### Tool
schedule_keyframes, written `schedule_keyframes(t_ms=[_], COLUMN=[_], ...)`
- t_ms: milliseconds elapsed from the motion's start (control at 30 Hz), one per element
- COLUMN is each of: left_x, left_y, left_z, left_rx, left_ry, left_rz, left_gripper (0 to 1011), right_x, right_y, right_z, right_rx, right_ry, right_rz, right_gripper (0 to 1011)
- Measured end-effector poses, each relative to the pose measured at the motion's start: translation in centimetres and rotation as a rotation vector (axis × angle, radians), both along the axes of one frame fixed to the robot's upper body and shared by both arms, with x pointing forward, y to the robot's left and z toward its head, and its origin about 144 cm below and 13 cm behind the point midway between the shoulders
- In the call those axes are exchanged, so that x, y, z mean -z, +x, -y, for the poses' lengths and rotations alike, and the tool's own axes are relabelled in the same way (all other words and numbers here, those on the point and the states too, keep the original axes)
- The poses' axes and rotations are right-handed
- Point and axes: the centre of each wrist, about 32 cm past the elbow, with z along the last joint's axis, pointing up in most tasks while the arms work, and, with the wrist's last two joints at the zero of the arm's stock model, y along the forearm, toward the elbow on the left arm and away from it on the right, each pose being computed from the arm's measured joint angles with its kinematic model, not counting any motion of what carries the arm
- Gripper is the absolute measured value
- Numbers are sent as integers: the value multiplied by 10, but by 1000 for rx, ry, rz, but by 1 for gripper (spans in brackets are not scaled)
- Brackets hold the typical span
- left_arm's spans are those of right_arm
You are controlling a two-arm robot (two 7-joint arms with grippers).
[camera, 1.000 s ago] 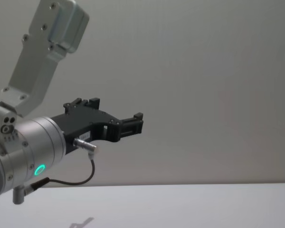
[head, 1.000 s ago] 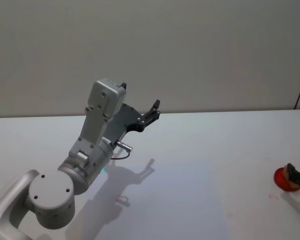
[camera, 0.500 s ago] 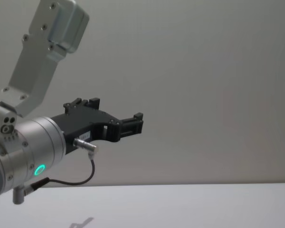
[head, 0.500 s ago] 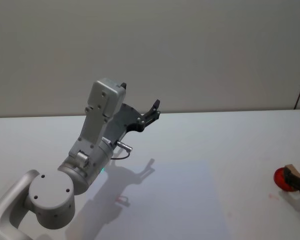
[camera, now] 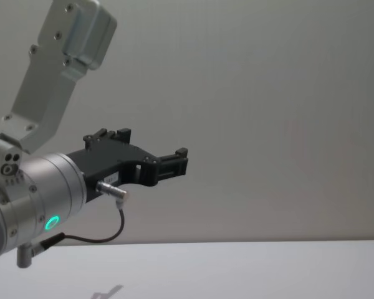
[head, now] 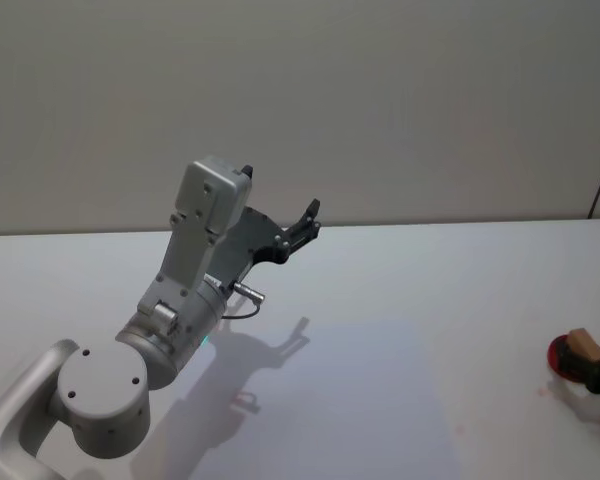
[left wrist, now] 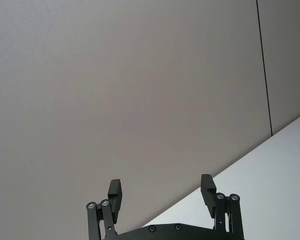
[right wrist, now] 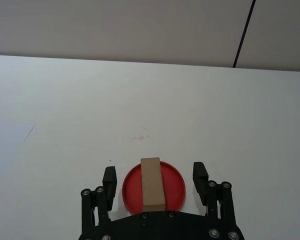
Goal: Use the one hand to pick up the stamp and affix it onto the A4 paper.
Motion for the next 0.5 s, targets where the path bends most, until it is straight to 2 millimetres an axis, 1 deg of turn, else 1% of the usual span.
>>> schedule_keyframes(t_ms=[100,133,167,200,267,300,367,433,500], left_x=[0,0,0,0,0,0,0,0,0], left_y=[0,0,0,0,0,0,0,0,0], left_z=[0,0,0,0,0,0,0,0,0], left_rx=[0,0,0,0,0,0,0,0,0], left_ry=[0,0,0,0,0,0,0,0,0], left_rz=[0,0,0,0,0,0,0,0,0], left_gripper=[1001,1001,1001,1001,1001,1001,1001,1001,1001], right_x=[1,1,1,1,2,2,2,2,2], right_y=[0,0,0,0,0,0,0,0,1], right_z=[-1,-1,-1,-2,-2,-2,-2,-2,-2], right_rx=[-2,-3,-3,-3,-2,-2,-1,0,3], right_ry=[0,0,-1,-1,-1,-1,-2,-2,-2], right_rz=[-2,-3,-4,-5,-7,-7,-7,-8,-8], right_gripper=[926,880,880,833,793,739,705,621,589])
